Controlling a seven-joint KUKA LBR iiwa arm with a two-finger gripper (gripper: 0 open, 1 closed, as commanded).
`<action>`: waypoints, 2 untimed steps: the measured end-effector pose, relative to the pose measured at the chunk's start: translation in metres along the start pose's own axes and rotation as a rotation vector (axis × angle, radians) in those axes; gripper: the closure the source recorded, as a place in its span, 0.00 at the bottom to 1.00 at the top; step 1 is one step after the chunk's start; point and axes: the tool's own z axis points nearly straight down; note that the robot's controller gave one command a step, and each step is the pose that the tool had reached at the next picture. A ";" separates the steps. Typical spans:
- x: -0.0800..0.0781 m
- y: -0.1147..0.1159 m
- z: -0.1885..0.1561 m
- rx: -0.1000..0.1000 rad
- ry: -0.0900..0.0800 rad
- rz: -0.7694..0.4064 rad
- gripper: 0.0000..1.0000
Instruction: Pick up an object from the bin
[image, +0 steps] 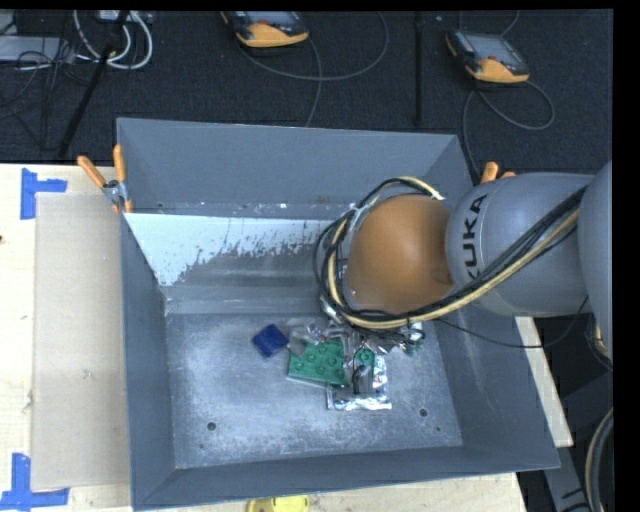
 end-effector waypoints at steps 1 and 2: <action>0.000 0.000 0.000 -0.001 -0.001 0.006 0.00; -0.002 0.000 -0.002 -0.002 -0.004 0.008 1.00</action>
Offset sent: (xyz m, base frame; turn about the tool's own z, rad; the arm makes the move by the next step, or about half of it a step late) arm 0.0000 0.0000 0.0000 0.0000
